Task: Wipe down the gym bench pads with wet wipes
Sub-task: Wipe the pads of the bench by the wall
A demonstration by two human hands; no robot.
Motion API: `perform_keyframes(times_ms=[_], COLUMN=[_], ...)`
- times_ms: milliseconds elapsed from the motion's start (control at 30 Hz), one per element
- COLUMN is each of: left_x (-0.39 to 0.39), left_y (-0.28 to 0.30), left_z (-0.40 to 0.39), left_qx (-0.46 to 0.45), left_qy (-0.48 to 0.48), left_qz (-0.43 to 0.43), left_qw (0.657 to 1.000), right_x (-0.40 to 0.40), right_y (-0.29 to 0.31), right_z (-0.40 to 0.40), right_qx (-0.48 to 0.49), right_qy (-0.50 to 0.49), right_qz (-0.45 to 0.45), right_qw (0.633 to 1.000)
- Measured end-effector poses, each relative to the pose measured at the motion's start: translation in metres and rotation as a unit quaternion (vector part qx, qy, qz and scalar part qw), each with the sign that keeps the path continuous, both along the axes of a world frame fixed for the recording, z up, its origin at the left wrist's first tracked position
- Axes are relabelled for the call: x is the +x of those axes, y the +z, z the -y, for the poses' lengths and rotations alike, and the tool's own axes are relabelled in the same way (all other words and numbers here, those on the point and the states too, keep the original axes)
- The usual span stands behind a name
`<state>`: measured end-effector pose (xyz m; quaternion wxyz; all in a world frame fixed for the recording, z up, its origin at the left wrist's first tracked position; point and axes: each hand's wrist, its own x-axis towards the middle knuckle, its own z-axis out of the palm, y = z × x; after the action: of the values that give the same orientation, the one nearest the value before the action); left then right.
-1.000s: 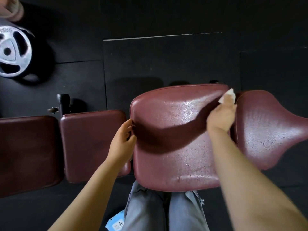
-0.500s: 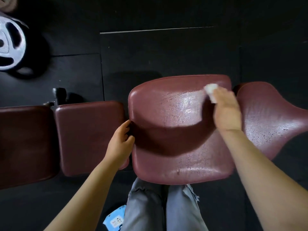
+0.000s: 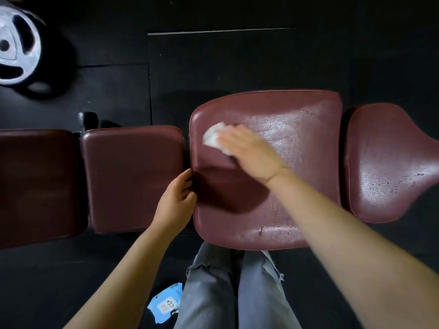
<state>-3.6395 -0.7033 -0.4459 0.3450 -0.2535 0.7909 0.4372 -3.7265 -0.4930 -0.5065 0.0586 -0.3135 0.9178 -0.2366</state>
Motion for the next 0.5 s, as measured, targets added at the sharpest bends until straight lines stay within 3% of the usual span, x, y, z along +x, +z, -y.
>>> perform_keyframes(times_ms=[67,100,200,267,300,367,433,467,500], left_x=[0.003,0.005,0.01,0.013,0.015,0.02,0.026,0.027,0.028], left_y=[0.001,0.001,0.001,0.002,0.003,0.003,0.002,0.003,0.003], left_z=[0.0,0.001,0.002,0.001,0.001,0.004,0.008,0.009,0.009], left_qx=[0.008,0.015,0.026,0.027,0.028,0.039,0.047,0.045,0.045], left_qy=[-0.008,-0.011,-0.009,-0.007,0.0,0.02,0.042,0.049,0.053], left_qz=[-0.004,-0.006,-0.008,-0.012,-0.008,0.003,0.004,-0.001,-0.006], left_qw=[1.0,1.0,1.0,1.0,1.0,0.999,0.998,0.998,0.998], right_x=[0.01,0.023,0.057,0.052,0.044,0.033,0.039,0.047,0.049], right_y=[-0.002,-0.005,-0.014,-0.016,-0.015,-0.012,-0.006,-0.006,-0.005], right_z=[-0.068,-0.101,-0.13,-0.088,-0.059,0.003,0.055,0.066,0.063], right_qx=[0.07,0.097,0.102,0.04,0.008,-0.031,-0.015,0.003,0.016], right_qy=[-0.155,-0.274,-0.559,-0.644,-0.644,-0.534,-0.265,-0.095,0.043], right_qz=[-0.001,0.008,0.099,0.119,0.108,0.061,0.075,0.083,0.062], right_qw=[0.985,0.957,0.817,0.755,0.757,0.843,0.961,0.992,0.997])
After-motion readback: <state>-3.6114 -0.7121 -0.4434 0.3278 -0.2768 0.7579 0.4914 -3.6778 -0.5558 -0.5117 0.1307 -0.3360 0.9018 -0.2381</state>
